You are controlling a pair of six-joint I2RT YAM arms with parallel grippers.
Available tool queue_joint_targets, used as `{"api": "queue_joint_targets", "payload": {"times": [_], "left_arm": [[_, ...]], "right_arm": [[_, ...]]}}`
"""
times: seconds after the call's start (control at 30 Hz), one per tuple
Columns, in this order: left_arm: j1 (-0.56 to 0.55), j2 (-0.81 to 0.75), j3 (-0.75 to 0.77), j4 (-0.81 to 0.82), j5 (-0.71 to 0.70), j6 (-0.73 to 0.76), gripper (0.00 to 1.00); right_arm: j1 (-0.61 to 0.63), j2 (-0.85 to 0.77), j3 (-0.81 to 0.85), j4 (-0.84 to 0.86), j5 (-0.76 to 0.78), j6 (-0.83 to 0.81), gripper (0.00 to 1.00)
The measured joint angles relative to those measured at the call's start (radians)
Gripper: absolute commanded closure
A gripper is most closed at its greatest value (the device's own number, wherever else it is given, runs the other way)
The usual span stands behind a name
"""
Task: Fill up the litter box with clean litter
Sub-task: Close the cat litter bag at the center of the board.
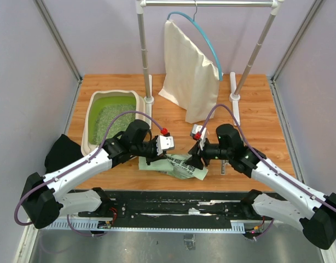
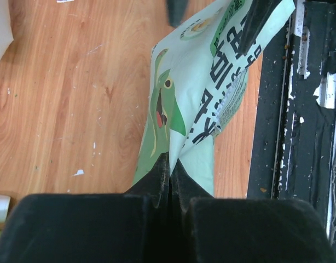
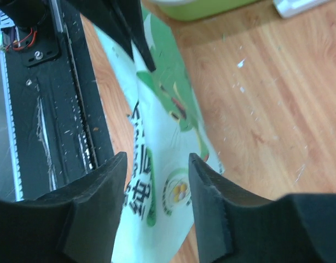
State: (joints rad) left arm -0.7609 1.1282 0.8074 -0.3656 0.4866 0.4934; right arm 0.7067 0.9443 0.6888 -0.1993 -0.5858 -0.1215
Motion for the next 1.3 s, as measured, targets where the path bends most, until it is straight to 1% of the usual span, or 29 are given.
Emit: {"api": "queue_joint_targets", "payload": {"times": [0.07, 0.17, 0.33, 0.43, 0.47, 0.53, 0.63, 0.7, 0.73, 0.8, 0.9, 0.97, 1.0, 1.1, 1.13, 1.17, 1.3], "left_arm": [[0.001, 0.000, 0.000, -0.003, 0.009, 0.000, 1.00], [0.002, 0.000, 0.000, -0.003, 0.023, -0.002, 1.00], [0.003, -0.005, -0.007, 0.005, 0.033, -0.029, 0.99], [0.003, -0.010, -0.015, 0.015, 0.031, -0.053, 0.99], [0.003, -0.010, -0.017, 0.019, 0.027, -0.063, 0.99], [0.004, -0.010, -0.017, 0.026, 0.020, -0.081, 0.98], [0.004, -0.010, -0.019, 0.035, 0.003, -0.106, 0.85], [0.004, -0.012, -0.022, 0.047, -0.013, -0.119, 0.70], [0.005, -0.014, -0.022, 0.051, -0.022, -0.122, 0.65], [0.005, -0.022, -0.023, 0.050, -0.044, -0.128, 0.59], [0.005, -0.031, -0.023, 0.036, -0.077, -0.125, 0.56], [0.005, -0.036, -0.023, 0.022, -0.100, -0.116, 0.59], [0.005, -0.039, -0.023, 0.018, -0.110, -0.112, 0.65], [0.005, -0.043, -0.023, 0.013, -0.132, -0.099, 0.89], [0.005, -0.043, -0.023, 0.011, -0.136, -0.096, 0.95], [0.005, -0.043, -0.023, 0.010, -0.138, -0.091, 0.99], [0.001, -0.040, -0.023, 0.008, -0.162, -0.078, 0.99]], "right_arm": [[0.001, 0.018, 0.000, 0.047, -0.003, 0.030, 0.41], [0.003, 0.073, 0.007, 0.107, -0.003, 0.066, 0.38], [0.051, 0.204, 0.046, 0.163, 0.007, 0.100, 0.37], [0.081, 0.262, 0.073, 0.197, 0.010, 0.107, 0.38], [0.090, 0.275, 0.080, 0.211, 0.011, 0.111, 0.43], [0.105, 0.292, 0.087, 0.239, 0.013, 0.115, 0.61], [0.116, 0.304, 0.087, 0.272, 0.012, 0.111, 0.85], [0.119, 0.308, 0.087, 0.278, 0.015, 0.102, 0.98], [0.119, 0.307, 0.086, 0.278, 0.018, 0.094, 0.99], [0.120, 0.299, 0.081, 0.277, 0.032, 0.077, 0.99], [0.120, 0.272, 0.063, 0.272, 0.042, 0.047, 0.99], [0.120, 0.250, 0.053, 0.260, 0.048, 0.025, 0.99], [0.121, 0.245, 0.051, 0.253, 0.048, 0.016, 0.99], [0.121, 0.238, 0.051, 0.240, 0.048, -0.009, 0.98], [0.121, 0.238, 0.051, 0.237, 0.050, -0.014, 0.97], [0.121, 0.238, 0.051, 0.236, 0.052, -0.018, 0.96], [0.121, 0.232, 0.051, 0.216, 0.065, -0.040, 0.90]]}}
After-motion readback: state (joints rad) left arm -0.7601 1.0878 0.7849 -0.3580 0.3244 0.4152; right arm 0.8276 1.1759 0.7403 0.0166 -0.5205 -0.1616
